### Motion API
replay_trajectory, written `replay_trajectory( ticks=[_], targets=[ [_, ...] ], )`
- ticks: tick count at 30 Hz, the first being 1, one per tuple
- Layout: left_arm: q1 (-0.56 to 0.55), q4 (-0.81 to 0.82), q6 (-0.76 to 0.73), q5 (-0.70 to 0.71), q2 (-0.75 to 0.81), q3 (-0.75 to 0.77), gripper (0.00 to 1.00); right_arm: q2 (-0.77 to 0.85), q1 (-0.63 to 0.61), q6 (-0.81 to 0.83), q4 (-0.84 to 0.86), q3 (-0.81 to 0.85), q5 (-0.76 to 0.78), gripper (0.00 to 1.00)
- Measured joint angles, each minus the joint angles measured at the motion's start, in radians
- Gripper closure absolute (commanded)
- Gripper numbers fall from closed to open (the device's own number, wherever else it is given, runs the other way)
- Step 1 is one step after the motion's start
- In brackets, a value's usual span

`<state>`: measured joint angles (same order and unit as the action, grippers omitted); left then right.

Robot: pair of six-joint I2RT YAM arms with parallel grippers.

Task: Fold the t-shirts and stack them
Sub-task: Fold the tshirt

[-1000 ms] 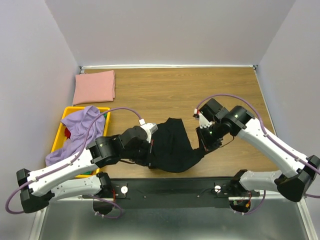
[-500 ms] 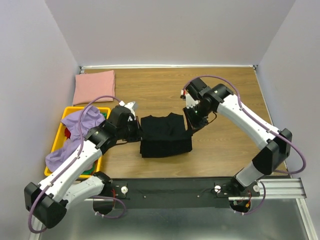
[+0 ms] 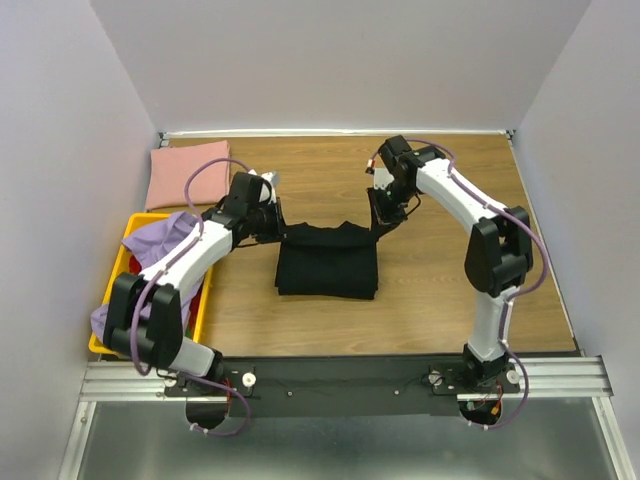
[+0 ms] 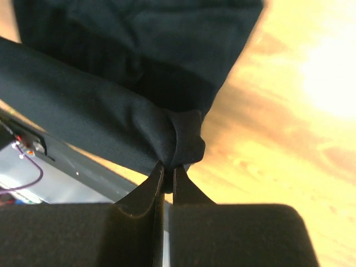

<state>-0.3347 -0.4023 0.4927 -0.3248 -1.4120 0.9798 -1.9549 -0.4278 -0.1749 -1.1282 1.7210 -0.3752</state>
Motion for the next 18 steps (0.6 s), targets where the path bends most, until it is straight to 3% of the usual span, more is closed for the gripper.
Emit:
replay_trajectory(
  ticks=[10,15,16,18],
  targets=[
    [0.037,0.119,-0.043,0.011,-0.285,0.132,1.00,-0.244,0.051,0.047,0.098,0.115,-0.019,0.98],
    [0.043,0.148,-0.046,0.029,-0.372,0.159,1.00,-0.286,0.058,0.053,0.129,0.127,-0.019,0.93],
    [0.045,0.154,-0.046,0.033,-0.383,0.161,1.00,-0.288,0.060,0.053,0.137,0.127,-0.019,0.91],
    [0.046,0.162,-0.045,0.041,-0.390,0.161,1.00,-0.288,0.063,0.052,0.149,0.127,-0.019,0.76]
  ],
)
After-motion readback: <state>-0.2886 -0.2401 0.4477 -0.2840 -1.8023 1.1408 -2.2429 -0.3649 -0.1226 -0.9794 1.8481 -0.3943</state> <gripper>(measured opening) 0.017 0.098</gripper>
